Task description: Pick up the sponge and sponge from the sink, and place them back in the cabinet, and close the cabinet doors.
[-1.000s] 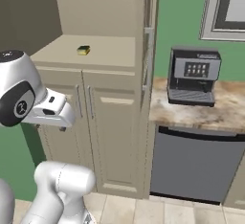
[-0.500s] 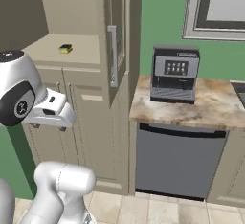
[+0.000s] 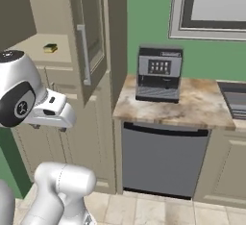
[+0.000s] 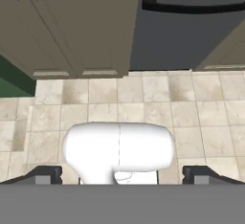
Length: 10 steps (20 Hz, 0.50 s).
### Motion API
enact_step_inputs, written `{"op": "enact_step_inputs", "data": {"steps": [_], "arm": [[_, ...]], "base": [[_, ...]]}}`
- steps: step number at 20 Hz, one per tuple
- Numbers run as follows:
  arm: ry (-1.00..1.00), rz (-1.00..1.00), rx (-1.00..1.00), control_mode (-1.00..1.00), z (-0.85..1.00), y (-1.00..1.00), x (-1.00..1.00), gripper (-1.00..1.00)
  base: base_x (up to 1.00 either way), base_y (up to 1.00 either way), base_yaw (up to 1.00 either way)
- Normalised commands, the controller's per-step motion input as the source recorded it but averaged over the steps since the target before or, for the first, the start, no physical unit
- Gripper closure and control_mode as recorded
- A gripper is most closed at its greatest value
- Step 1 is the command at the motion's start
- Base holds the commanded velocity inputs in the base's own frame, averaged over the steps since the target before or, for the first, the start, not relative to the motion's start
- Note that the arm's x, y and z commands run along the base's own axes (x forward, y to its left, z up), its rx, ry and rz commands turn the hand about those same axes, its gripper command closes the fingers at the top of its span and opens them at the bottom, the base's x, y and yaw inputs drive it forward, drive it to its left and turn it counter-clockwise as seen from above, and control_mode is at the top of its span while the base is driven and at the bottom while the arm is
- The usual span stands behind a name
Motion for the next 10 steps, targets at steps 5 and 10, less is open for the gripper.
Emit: {"op": "enact_step_inputs", "data": {"steps": [5,10], "arm": [[0.0,0.0,0.0,1.0,0.0,0.0,0.0,-1.0],[0.0,0.0,0.0,1.0,0.0,0.0,0.0,-1.0]], "base": [[-0.15,-0.48,0.0],[-0.15,-0.51,0.0]]}}
